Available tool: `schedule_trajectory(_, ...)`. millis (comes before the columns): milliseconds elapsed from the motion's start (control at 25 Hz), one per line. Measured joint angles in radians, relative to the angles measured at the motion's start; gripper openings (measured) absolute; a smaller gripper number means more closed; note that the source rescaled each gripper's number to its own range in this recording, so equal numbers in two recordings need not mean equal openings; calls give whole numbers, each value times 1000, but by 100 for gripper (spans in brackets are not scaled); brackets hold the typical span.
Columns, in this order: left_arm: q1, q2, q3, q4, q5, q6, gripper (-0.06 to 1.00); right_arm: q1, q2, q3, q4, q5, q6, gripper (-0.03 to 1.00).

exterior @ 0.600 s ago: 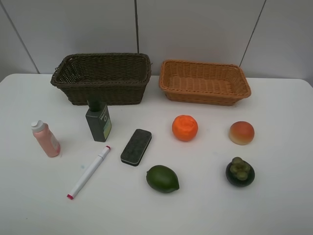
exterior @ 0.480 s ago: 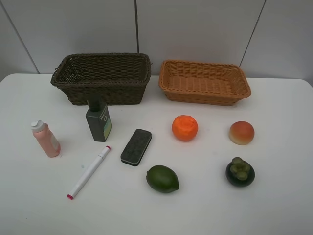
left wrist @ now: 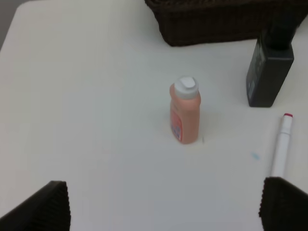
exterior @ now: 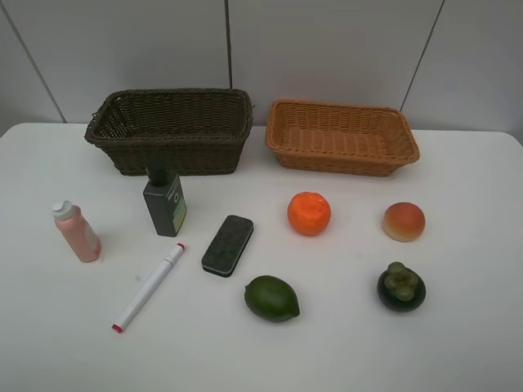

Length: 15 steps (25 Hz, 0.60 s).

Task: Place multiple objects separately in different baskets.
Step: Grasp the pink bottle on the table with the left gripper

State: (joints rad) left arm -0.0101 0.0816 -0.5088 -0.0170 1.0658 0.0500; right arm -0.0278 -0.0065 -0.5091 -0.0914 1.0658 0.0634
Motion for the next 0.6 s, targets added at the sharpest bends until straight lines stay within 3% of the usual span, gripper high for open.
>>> schedule_trajectory(320,0,506,-43,-1,-59,-86,97,0,0,0,0,0,0,100)
schedule_trajectory(600,0,1018,-218,-108,-146,-109,97,0,0,0,0,0,0,100)
